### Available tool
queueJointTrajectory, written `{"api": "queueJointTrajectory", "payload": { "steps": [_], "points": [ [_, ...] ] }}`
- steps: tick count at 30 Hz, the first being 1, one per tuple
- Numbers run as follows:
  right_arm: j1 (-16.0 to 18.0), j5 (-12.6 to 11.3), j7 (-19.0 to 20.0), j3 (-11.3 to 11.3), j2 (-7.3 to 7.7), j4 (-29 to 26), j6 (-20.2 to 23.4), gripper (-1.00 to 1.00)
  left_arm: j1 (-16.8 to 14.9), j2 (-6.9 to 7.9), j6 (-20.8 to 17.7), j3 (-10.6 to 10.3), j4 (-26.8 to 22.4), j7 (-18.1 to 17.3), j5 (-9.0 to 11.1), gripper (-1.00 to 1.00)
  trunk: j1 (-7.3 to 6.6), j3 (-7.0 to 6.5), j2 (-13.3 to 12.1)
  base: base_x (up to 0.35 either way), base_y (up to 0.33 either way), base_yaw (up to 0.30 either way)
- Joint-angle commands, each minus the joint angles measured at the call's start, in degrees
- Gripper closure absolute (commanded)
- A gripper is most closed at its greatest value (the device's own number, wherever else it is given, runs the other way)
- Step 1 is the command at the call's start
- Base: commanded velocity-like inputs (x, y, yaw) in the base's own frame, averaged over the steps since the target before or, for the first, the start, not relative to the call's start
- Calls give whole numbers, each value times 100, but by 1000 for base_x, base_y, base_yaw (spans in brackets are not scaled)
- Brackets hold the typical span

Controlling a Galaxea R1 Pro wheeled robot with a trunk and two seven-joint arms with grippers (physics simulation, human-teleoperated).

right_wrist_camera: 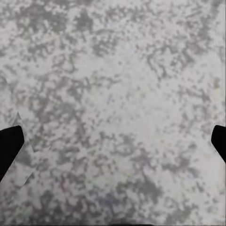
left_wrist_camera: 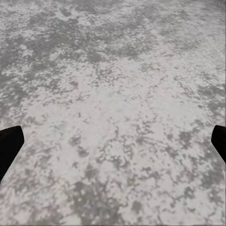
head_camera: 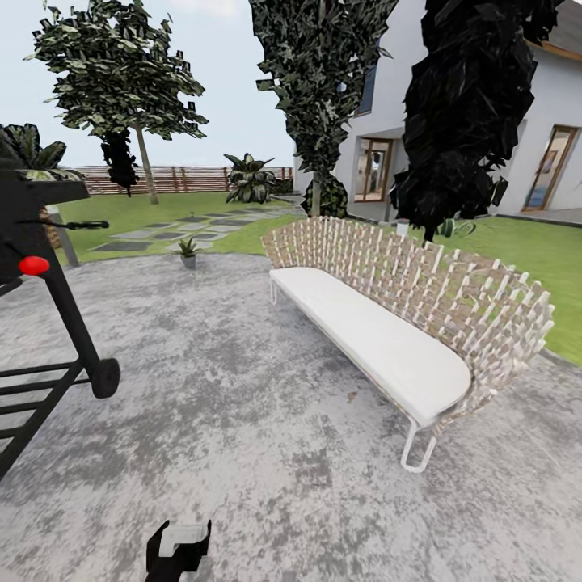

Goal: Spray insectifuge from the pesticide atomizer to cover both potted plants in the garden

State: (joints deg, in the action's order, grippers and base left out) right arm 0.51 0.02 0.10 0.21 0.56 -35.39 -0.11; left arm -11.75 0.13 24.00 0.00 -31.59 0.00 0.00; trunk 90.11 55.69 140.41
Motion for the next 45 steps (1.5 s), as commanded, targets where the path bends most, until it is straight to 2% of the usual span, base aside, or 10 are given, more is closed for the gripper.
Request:
{"api": "queueJointTrajectory", "payload": {
  "steps": [1,14,23,32,45],
  "points": [
    [1,0,2,0,4,8,-3,-100,-3,3,17,0,3,0,0,-100,2,5,2,339,0,2],
    [1,-29,4,-35,-1,-21,-6,-100,-3,2,17,0,3,0,0,-100,2,5,2,320,104,15],
    [1,-46,-1,-39,5,-21,-7,-100,-3,-7,17,0,3,0,0,-100,2,5,2,291,199,264],
    [1,-46,1,-39,5,-23,-7,-100,-3,-79,17,0,3,0,0,-100,2,5,2,291,189,249],
    [1,-46,0,-31,-3,-29,-4,-100,-3,-82,17,0,3,0,0,-100,2,5,2,294,163,38]
  ]
}}
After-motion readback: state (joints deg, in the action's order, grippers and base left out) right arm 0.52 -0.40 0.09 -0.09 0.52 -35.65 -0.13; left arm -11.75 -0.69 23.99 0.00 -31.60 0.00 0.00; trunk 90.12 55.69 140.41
